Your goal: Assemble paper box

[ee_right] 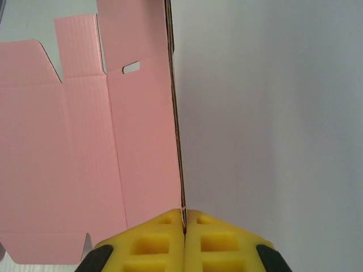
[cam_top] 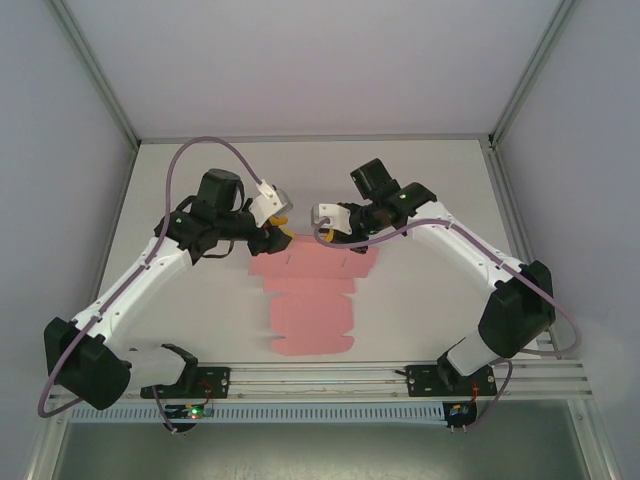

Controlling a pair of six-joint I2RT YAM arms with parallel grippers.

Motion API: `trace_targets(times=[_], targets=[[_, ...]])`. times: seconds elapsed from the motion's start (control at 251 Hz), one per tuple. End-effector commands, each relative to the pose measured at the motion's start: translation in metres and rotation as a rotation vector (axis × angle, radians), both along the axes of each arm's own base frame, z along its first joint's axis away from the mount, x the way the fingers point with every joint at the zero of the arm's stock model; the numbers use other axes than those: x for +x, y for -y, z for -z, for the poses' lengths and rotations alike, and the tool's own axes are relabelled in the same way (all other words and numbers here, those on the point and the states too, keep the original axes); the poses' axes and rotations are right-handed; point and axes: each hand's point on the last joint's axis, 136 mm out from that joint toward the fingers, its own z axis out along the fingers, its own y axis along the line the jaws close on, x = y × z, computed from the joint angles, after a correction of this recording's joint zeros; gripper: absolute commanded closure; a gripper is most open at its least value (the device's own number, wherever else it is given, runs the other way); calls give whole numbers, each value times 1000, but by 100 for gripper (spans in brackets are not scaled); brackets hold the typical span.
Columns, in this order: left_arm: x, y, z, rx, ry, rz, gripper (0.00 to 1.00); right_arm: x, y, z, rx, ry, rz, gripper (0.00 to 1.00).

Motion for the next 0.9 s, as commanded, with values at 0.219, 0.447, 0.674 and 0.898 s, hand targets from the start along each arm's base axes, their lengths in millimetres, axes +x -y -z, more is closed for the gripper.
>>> trace_targets(times=[0.219,0.447,0.674,0.898], targets=[[-11,1,9,23,-52,29,62,7,-3,-11,24,-23,27,100],[-2,3,7,35,-61,-12,90,12,-5,-10,17,-30,61,100],[17,11,6,62,-61,-129,100,36,-11,-8,-14,31,245,100],[46,16,0,113,4,-286,100,35,-22,0,-41,1,354,100]])
